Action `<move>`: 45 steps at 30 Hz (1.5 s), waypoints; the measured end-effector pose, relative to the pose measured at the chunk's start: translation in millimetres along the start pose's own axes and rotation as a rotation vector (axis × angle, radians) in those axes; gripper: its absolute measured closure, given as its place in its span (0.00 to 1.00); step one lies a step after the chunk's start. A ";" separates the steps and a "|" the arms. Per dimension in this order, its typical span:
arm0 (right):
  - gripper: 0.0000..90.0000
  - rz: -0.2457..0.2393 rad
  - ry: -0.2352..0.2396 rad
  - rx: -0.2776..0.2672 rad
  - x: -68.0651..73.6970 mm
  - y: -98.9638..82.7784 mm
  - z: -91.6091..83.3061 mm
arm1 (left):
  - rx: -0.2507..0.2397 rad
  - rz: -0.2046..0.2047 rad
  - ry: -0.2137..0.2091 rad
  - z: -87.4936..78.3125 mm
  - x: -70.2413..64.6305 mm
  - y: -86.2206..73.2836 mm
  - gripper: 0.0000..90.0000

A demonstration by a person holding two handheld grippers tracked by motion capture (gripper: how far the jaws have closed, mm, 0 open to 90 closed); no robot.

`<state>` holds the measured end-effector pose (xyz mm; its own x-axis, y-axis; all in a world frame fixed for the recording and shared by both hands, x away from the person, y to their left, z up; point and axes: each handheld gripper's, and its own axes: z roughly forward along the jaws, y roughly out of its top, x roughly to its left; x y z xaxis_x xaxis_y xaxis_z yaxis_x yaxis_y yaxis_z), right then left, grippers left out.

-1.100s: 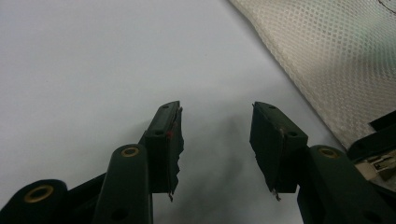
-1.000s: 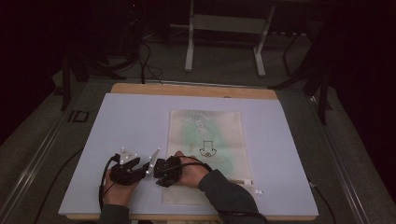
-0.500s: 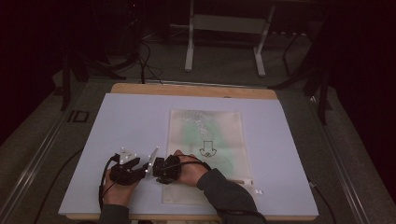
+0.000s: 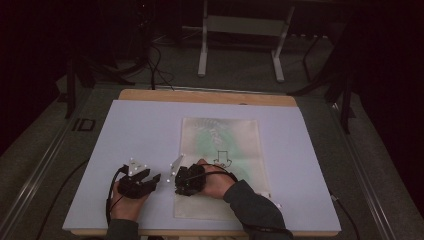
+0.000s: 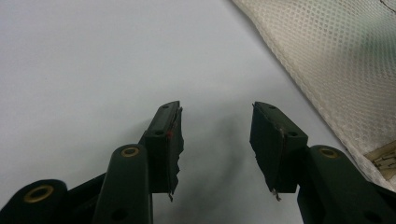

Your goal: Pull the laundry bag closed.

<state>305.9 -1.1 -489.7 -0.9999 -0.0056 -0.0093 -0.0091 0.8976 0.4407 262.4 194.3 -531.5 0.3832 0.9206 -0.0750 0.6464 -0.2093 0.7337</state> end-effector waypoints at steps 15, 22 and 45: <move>0.90 0.040 0.051 0.015 -7.3 -4.1 7.3 | -0.001 0.004 -0.008 -0.6 -0.6 -0.2 0.59; 0.91 0.040 0.043 0.031 -6.6 -8.5 10.0 | -0.004 0.008 -0.035 -3.3 -5.6 -1.5 0.62; 0.91 0.029 0.016 0.008 -1.7 -15.6 13.6 | 0.005 0.067 -0.200 6.5 -34.0 4.5 0.98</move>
<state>307.9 -9.2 -508.8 -0.9998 0.0130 0.0180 0.0196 0.9010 0.4334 256.5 159.9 -530.1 0.5482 0.8211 -0.1589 0.6183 -0.2700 0.7381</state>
